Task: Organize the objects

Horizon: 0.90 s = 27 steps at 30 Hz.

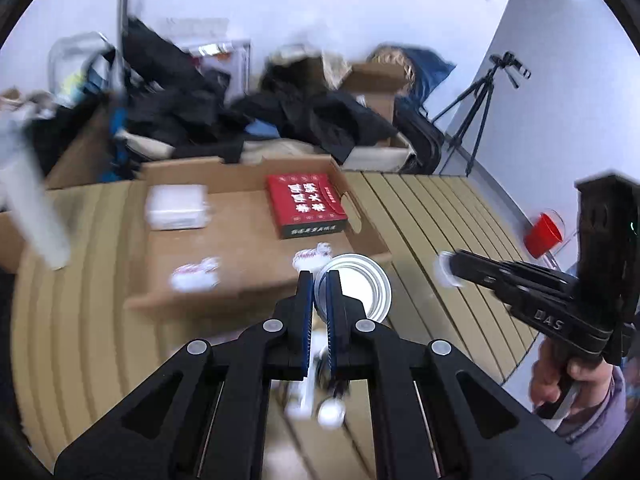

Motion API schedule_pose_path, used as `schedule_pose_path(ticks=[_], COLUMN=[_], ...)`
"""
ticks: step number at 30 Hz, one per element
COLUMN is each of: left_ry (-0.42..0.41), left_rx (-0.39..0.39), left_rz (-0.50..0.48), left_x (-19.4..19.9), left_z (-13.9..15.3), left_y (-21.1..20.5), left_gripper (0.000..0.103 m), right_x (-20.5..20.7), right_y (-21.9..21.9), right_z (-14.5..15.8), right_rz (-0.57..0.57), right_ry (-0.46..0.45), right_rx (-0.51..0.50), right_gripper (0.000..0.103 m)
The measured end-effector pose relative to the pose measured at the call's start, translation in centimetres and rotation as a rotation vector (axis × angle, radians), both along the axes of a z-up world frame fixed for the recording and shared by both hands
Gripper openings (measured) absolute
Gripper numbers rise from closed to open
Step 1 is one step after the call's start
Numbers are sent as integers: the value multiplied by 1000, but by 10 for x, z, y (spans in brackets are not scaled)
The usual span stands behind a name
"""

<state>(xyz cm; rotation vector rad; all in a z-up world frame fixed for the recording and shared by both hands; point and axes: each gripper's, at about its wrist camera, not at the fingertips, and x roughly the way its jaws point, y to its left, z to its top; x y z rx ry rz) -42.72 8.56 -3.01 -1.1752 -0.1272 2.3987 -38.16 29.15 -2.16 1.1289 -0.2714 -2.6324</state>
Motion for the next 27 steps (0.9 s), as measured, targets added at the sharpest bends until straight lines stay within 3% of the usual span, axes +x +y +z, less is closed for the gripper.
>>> schedule_pose_path(ticks=[3, 7, 10, 12, 13, 14, 15, 17, 18, 19, 23, 25, 27], left_ry=[-74, -131, -176, -200, -186, -175, -164, -136, -123, -106, -28, -5, -35], left_rx=[-54, -83, -47, -21, -22, -31, -47, -47, -49, -64, -169, -246, -331], left_rz=[-8, 15, 43, 12, 22, 36, 55, 73, 77, 83, 130, 169, 239], left_x=[-50, -85, -88, -85, -83, -82, -80, -74, -71, -65, -44, -32, -20], left_z=[-32, -80, -110, -118, -116, -114, -108, -92, -83, -72, -25, 2, 23], left_y=[28, 47, 53, 53, 50, 47, 42, 30, 25, 17, -15, -37, -61], left_gripper=[3, 3, 5, 8, 16, 31, 38, 43, 44, 51, 88, 91, 95], right_x=[-65, -122, -139, -140, -138, -135, -135, -129, -125, -121, -97, -86, -76], right_y=[0, -11, -15, -12, -9, -7, -5, -3, -2, 0, 2, -1, -7], right_z=[-21, -59, -85, -94, -96, -95, -92, -81, -74, -65, -21, 1, 25], right_rz=[-27, -42, -59, -51, -46, -44, -45, -51, -56, -62, -61, -47, -16], right_ry=[-88, -175, -210, -219, -217, -212, -205, -191, -180, -166, -119, -111, -117], right_rx=[0, 106, 208, 207, 189, 176, 171, 165, 159, 151, 133, 142, 167], right_gripper=[5, 5, 6, 7, 10, 13, 22, 44, 65, 77, 79, 80, 82])
